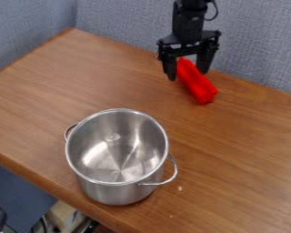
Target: Move the red object from the metal pot to the table
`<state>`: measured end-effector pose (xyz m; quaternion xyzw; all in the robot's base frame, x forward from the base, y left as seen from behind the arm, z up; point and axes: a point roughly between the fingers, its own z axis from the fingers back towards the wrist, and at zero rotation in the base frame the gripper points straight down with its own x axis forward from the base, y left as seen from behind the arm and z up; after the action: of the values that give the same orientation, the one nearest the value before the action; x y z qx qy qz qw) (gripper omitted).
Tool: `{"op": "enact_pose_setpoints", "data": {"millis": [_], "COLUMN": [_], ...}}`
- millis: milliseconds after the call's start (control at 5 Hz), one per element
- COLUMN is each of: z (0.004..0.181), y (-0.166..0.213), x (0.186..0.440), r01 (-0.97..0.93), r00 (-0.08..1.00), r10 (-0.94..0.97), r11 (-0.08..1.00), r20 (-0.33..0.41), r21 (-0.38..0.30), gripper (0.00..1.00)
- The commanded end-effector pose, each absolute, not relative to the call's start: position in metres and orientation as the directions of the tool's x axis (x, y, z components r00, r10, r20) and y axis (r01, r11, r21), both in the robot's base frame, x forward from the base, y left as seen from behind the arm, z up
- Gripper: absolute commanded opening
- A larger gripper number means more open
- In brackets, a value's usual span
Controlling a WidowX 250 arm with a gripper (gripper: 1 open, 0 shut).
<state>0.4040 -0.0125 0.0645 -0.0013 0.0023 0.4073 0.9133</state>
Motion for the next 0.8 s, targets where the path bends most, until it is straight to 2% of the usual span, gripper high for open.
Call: {"op": "enact_pose_setpoints", "data": {"millis": [0, 200, 400, 600], "z": [0.080, 0.073, 0.068, 0.062], "y": [-0.006, -0.014, -0.021, -0.025], "x": [0.419, 0.421, 0.422, 0.417], "r01": [-0.748, -0.710, -0.670, -0.700], "r00": [0.662, 0.702, 0.741, 0.713], "r10": [0.748, 0.710, 0.670, 0.700], "r11": [0.663, 0.704, 0.742, 0.714], "r20": [0.045, 0.049, 0.044, 0.042], "r21": [-0.036, -0.027, -0.027, -0.028], "gripper": [1.00, 1.00, 0.00, 0.00]}}
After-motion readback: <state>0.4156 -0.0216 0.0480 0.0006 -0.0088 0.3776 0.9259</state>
